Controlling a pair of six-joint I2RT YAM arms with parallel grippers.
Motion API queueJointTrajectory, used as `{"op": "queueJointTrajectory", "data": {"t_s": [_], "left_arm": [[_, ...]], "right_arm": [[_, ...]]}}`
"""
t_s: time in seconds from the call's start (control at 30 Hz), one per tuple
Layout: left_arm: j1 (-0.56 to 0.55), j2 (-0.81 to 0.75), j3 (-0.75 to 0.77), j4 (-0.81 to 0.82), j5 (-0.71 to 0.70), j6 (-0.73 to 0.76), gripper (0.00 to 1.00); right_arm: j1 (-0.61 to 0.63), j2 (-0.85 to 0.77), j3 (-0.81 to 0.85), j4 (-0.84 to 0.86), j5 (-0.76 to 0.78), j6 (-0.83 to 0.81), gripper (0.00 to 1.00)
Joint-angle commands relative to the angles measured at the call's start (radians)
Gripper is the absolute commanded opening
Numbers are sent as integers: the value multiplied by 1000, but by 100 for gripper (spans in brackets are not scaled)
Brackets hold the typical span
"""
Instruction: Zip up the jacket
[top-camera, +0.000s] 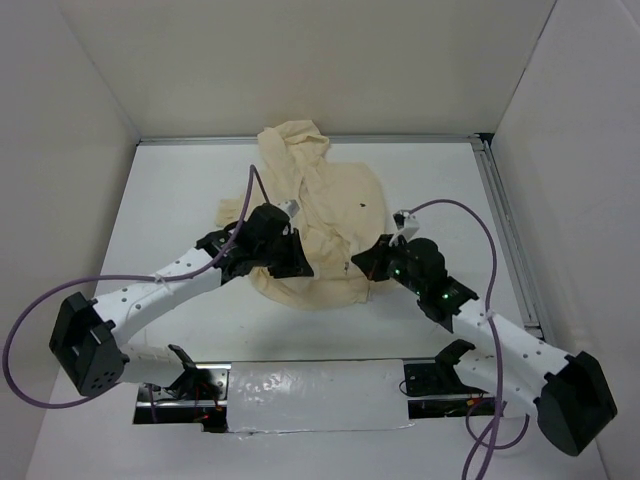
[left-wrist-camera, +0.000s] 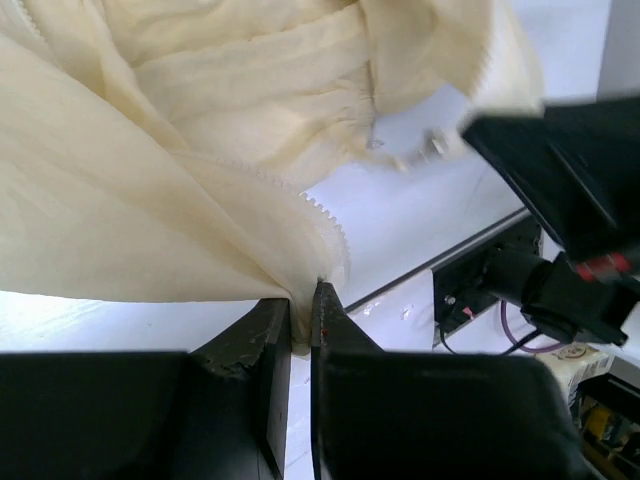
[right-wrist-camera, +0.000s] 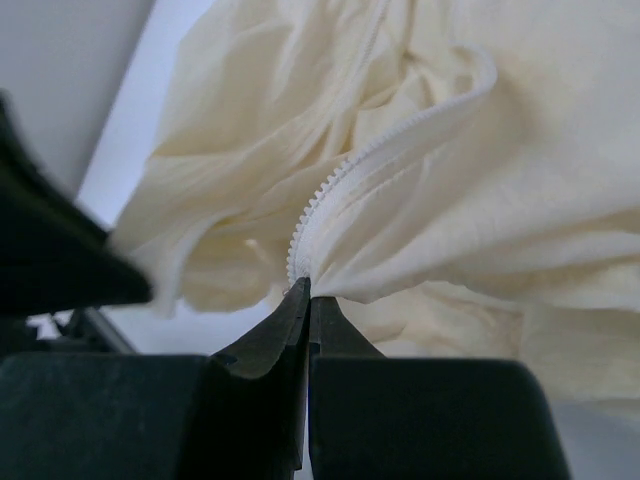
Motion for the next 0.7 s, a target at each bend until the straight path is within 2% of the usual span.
{"op": "queueJointTrajectory", "data": {"t_s": [0.0, 0.23, 0.37, 0.67], "left_arm": [[-8, 5, 3, 61, -30, -72, 0], [-16, -110, -85, 277, -50, -75, 0], [-16, -145, -109, 343, -39, -69, 0], [-19, -171, -129, 426, -12, 0, 0]], "right_arm": [[10, -104, -40, 82, -168, 44, 0], [8, -141, -63, 154, -320, 162, 0], [10, -151, -81, 234, -318, 222, 0], [4, -114, -48, 269, -312, 285, 0]]}}
